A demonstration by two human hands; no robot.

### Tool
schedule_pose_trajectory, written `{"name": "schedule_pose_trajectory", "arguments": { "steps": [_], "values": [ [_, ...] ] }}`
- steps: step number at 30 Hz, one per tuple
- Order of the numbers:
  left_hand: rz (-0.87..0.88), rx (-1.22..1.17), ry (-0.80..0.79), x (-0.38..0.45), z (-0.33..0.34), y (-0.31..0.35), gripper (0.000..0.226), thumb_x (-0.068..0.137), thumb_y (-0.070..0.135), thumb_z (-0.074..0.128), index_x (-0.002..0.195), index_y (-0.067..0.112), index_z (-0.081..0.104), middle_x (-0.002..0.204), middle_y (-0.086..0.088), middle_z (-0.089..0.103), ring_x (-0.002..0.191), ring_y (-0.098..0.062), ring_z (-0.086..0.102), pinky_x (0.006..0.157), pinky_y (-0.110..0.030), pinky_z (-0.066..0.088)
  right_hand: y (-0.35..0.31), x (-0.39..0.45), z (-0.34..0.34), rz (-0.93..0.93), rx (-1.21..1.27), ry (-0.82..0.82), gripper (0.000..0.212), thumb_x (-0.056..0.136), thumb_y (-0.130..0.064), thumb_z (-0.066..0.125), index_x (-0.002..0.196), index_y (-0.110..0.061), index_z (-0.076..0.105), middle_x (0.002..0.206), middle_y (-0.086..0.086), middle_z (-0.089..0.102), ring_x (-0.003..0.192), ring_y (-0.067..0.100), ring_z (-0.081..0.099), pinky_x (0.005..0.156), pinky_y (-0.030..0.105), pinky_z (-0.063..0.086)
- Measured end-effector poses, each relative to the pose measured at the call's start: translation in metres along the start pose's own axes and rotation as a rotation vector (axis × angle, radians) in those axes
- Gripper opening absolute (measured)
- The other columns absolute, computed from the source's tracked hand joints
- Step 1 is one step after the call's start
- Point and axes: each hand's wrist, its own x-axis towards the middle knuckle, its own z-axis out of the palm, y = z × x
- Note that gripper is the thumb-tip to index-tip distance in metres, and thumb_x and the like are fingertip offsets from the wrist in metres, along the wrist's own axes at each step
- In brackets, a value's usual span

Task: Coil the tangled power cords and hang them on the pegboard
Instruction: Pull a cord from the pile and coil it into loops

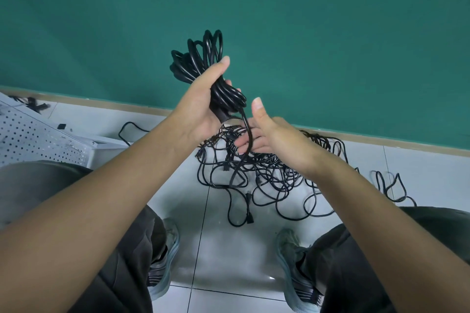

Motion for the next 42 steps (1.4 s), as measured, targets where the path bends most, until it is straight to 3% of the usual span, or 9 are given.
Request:
{"name": "schedule_pose_trajectory", "arguments": {
  "steps": [5, 8, 14, 18, 23, 27, 29, 33, 42],
  "values": [
    [0.072, 0.031, 0.091, 0.002, 0.001, 0.002, 0.032, 0.090, 0.044, 0.077, 0.090, 0.017, 0.059, 0.072, 0.002, 0.052, 0.067, -0.014, 0.057, 0.084, -0.035, 0.059, -0.005, -0.010, -0.005, -0.056, 0.030, -0.075, 0.028, 0.103, -0.034, 0.061, 0.108, -0.010, 0.074, 0.101, 0.005, 0.079, 0.098, 0.017, 0.076, 0.113, 0.044, 0.045],
    [0.128, 0.161, 0.076, 0.002, 0.001, -0.006, 0.029, 0.089, 0.043, 0.078, 0.085, 0.020, 0.062, 0.061, 0.007, 0.060, 0.060, -0.014, 0.062, 0.080, -0.037, 0.053, -0.009, -0.014, -0.008, -0.053, 0.109, -0.123, 0.019, 0.099, -0.012, 0.065, 0.116, -0.006, 0.071, 0.104, 0.011, 0.078, 0.095, 0.022, 0.077, 0.107, 0.042, 0.051],
    [0.161, 0.296, 0.154, 0.010, -0.002, -0.013, 0.038, 0.081, 0.037, 0.087, 0.098, 0.012, 0.065, 0.079, -0.003, 0.064, 0.079, -0.027, 0.065, 0.079, -0.041, 0.054, -0.005, -0.017, -0.008, -0.073, -0.043, -0.094, 0.019, 0.099, -0.012, 0.063, 0.108, 0.003, 0.068, 0.075, 0.010, 0.057, 0.067, 0.013, 0.070, 0.093, 0.043, 0.056],
    [0.168, 0.395, 0.147, 0.009, -0.002, -0.016, 0.025, 0.087, 0.020, 0.081, 0.100, 0.007, 0.063, 0.074, -0.007, 0.061, 0.059, -0.020, 0.063, 0.056, -0.027, 0.055, -0.006, -0.019, -0.013, -0.153, -0.143, 0.125, 0.015, 0.100, -0.009, 0.060, 0.098, -0.014, 0.074, 0.076, -0.001, 0.065, 0.058, 0.005, 0.059, 0.066, 0.015, 0.049],
    [0.050, 0.484, -0.025, 0.004, -0.002, -0.013, 0.021, 0.092, 0.021, 0.074, 0.081, 0.014, 0.058, 0.050, 0.007, 0.057, 0.050, -0.013, 0.061, 0.066, -0.032, 0.053, -0.009, -0.021, -0.018, -0.326, -0.251, 0.350, 0.017, 0.100, -0.007, 0.062, 0.108, -0.019, 0.070, 0.090, -0.013, 0.074, 0.076, -0.013, 0.063, 0.075, 0.005, 0.042],
    [0.004, 0.548, -0.235, -0.006, 0.001, -0.017, 0.023, 0.093, 0.029, 0.074, 0.076, 0.015, 0.064, 0.061, 0.003, 0.060, 0.059, -0.016, 0.063, 0.065, -0.031, 0.055, -0.013, -0.020, -0.028, -0.332, -0.171, 0.495, 0.031, 0.074, -0.033, 0.090, 0.094, -0.026, 0.066, 0.084, -0.010, 0.070, 0.068, 0.002, 0.058, 0.072, 0.019, 0.050],
    [-0.056, 0.514, -0.381, -0.012, 0.005, -0.021, 0.027, 0.091, 0.042, 0.071, 0.075, 0.020, 0.075, 0.073, -0.001, 0.059, 0.068, -0.017, 0.061, 0.079, -0.036, 0.058, -0.014, -0.018, -0.031, -0.303, -0.103, 0.556, 0.042, 0.063, -0.045, 0.094, 0.088, -0.029, 0.064, 0.085, -0.009, 0.069, 0.070, 0.007, 0.057, 0.073, 0.028, 0.053],
    [-0.128, 0.353, -0.476, -0.014, 0.010, -0.026, 0.039, 0.085, 0.063, 0.067, 0.080, 0.026, 0.077, 0.084, 0.001, 0.054, 0.079, -0.017, 0.055, 0.105, -0.050, 0.051, -0.011, -0.011, -0.036, -0.257, 0.135, 0.558, 0.039, 0.070, -0.034, 0.092, 0.093, -0.023, 0.062, 0.094, 0.000, 0.069, 0.077, 0.009, 0.064, 0.079, 0.033, 0.057],
    [-0.167, 0.134, -0.623, -0.013, 0.005, -0.024, 0.034, 0.082, 0.025, 0.071, 0.105, 0.003, 0.061, 0.089, -0.005, 0.059, 0.083, -0.020, 0.062, 0.097, -0.046, 0.055, -0.002, -0.002, -0.035, -0.228, 0.267, 0.468, 0.011, 0.096, -0.012, 0.070, 0.104, -0.012, 0.062, 0.103, 0.012, 0.068, 0.093, 0.024, 0.070, 0.097, 0.054, 0.056]
  ]
}}
